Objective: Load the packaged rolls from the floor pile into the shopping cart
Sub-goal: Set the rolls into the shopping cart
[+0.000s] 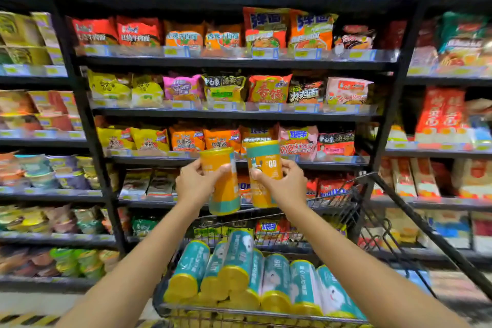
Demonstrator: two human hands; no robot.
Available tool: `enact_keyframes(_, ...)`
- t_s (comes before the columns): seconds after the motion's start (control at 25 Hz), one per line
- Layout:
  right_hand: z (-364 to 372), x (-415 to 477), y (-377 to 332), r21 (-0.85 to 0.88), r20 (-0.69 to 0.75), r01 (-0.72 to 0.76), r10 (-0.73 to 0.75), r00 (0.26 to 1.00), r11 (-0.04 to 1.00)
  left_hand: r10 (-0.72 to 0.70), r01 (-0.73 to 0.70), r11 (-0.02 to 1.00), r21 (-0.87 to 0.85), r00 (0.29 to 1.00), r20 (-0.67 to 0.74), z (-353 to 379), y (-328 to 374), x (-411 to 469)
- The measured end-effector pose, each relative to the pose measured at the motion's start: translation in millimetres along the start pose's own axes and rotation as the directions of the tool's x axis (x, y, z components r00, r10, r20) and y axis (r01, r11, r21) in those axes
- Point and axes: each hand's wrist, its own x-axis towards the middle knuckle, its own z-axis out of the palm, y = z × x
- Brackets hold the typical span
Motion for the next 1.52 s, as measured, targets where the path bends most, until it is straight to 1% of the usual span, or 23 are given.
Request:
enact_keyframes(0.16,-29,39,37,-0.004,0.02,-0.029,0.029,0.999,1.0,-0.01,0.009,1.0,0.023,0.998,0.065,65,-7,22)
enact_keyframes(0.36,-27,86,92,-0.009,0.02,-0.13,0.13,0.991,0.992,-0.06,0.048,0.996,0.07,0.983,0.172,120,-39,62)
enact_keyframes(0.56,0,131,169,-0.093,-0.005,-0.251,0.252,0.968,0.963,-0.209,0.153,0.967,0.204,0.933,0.294,175,-110,121)
enact_keyframes(0.64,16,146,209,-0.143,-0.033,-0.345,0.344,0.938,0.928,-0.297,0.218,0.938,0.268,0.905,0.304,198,-150,145)
enact_keyframes(0.76,39,156,272,-0.167,-0.072,-0.496,0.491,0.868,0.852,-0.43,0.293,0.877,0.382,0.834,0.347,229,-208,169)
enact_keyframes(0.88,52,152,328,-0.217,-0.1,-0.603,0.597,0.796,0.768,-0.525,0.35,0.809,0.471,0.792,0.313,253,-264,173)
enact_keyframes(0.96,57,151,362,-0.292,-0.095,-0.659,0.664,0.741,0.693,-0.591,0.352,0.756,0.552,0.73,0.344,268,-292,169)
enact_keyframes(1.0,59,150,378,-0.342,-0.106,-0.689,0.703,0.704,0.639,-0.631,0.391,0.733,0.557,0.697,0.341,276,-308,166)
enact_keyframes(1.04,58,148,392,-0.388,-0.119,-0.707,0.729,0.674,0.591,-0.672,0.43,0.706,0.563,0.657,0.341,283,-328,161)
enact_keyframes(1.16,51,139,426,-0.468,-0.133,-0.747,0.799,0.587,0.471,-0.776,0.46,0.599,0.655,0.534,0.335,304,-365,143)
enact_keyframes(1.2,50,135,435,-0.481,-0.134,-0.763,0.824,0.551,0.432,-0.796,0.466,0.566,0.68,0.524,0.304,309,-373,136)
enact_keyframes(1.32,50,118,455,-0.492,-0.168,-0.825,0.899,0.405,0.279,-0.864,0.48,0.448,0.754,0.448,0.229,324,-386,109)
enact_keyframes(1.4,53,103,465,-0.471,-0.179,-0.857,0.929,0.323,0.207,-0.889,0.486,0.399,0.778,0.413,0.198,332,-393,95)
enact_keyframes(1.48,55,93,473,-0.501,-0.189,-0.85,0.938,0.292,0.163,-0.899,0.483,0.364,0.796,0.404,0.166,339,-398,87)
enact_keyframes(1.52,54,92,476,-0.519,-0.198,-0.842,0.938,0.283,0.145,-0.893,0.498,0.367,0.786,0.426,0.147,342,-399,84)
